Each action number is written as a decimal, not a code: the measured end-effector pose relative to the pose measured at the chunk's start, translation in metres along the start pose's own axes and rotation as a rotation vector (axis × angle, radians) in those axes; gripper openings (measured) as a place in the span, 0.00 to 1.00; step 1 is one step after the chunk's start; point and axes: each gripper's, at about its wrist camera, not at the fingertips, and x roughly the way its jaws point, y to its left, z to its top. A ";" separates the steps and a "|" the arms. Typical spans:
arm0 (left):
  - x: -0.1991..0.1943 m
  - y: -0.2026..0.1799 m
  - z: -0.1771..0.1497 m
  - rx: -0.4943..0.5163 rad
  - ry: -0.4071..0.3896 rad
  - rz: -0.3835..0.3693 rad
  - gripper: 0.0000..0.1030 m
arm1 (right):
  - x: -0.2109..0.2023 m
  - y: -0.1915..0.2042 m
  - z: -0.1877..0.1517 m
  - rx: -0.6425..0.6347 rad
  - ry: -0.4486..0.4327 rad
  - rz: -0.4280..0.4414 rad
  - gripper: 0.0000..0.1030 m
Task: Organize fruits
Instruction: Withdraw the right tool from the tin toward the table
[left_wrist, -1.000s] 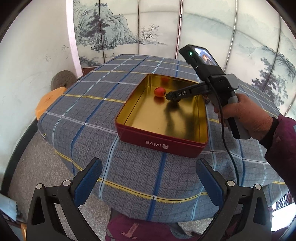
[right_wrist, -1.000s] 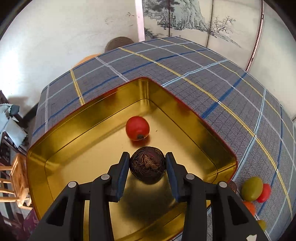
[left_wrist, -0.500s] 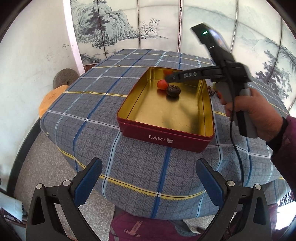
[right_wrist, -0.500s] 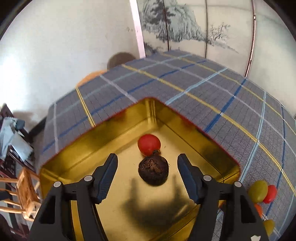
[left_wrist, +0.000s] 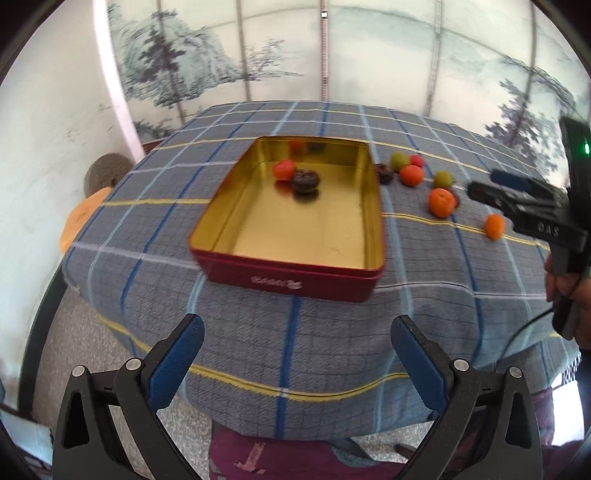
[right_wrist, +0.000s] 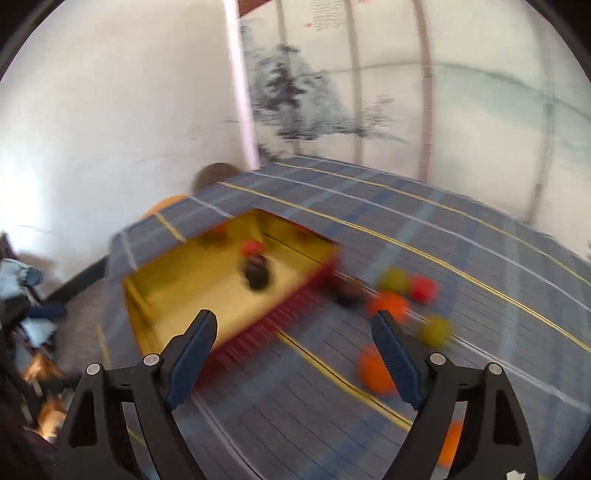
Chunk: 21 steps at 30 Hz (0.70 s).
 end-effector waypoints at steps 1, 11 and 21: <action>0.000 -0.004 0.001 0.015 -0.003 -0.007 0.98 | -0.006 -0.011 -0.009 0.014 0.005 -0.032 0.81; 0.007 -0.061 0.040 0.165 -0.019 -0.199 0.98 | -0.048 -0.142 -0.087 0.253 0.095 -0.371 0.86; 0.088 -0.142 0.117 0.334 0.031 -0.325 0.98 | -0.059 -0.168 -0.109 0.340 0.047 -0.322 0.89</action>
